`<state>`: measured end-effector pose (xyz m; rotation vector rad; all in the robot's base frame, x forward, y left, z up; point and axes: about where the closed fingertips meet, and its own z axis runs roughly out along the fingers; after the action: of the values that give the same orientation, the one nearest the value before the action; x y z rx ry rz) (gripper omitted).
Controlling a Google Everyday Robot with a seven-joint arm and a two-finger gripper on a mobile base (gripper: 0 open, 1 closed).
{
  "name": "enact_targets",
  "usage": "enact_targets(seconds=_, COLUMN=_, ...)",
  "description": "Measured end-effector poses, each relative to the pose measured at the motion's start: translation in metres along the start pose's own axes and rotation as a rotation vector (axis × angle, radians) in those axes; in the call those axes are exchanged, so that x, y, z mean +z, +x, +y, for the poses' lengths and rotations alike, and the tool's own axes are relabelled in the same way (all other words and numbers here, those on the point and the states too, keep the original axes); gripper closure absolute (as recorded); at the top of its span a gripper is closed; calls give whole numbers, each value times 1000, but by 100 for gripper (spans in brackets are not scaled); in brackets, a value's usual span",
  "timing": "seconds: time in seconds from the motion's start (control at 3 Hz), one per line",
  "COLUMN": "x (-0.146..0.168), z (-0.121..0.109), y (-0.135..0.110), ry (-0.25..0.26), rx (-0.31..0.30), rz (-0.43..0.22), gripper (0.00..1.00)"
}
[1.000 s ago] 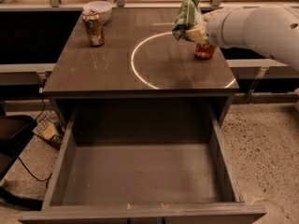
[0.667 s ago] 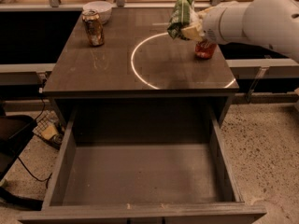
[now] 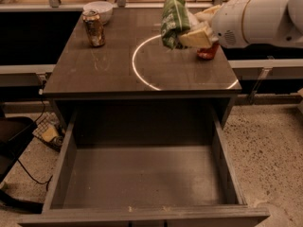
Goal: Place green jalapeno chip bag into top drawer
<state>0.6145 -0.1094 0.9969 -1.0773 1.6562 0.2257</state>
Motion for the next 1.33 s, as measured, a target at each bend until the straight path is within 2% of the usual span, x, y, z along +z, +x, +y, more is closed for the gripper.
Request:
enact_targets(seconds=0.33, x=-40, z=38, y=7, ry=-8, rx=24, rz=33, gripper=100)
enact_targets(seconds=0.67, x=-72, z=81, y=48, ry=3, rx=115, rz=87, gripper=100)
enact_targets(seconds=1.0, x=-92, z=141, y=111, ry=-5, rx=274, rz=85, gripper=100)
enact_targets(seconds=1.33, x=-92, z=179, y=149, ry=-53, rx=384, rz=57, gripper=100)
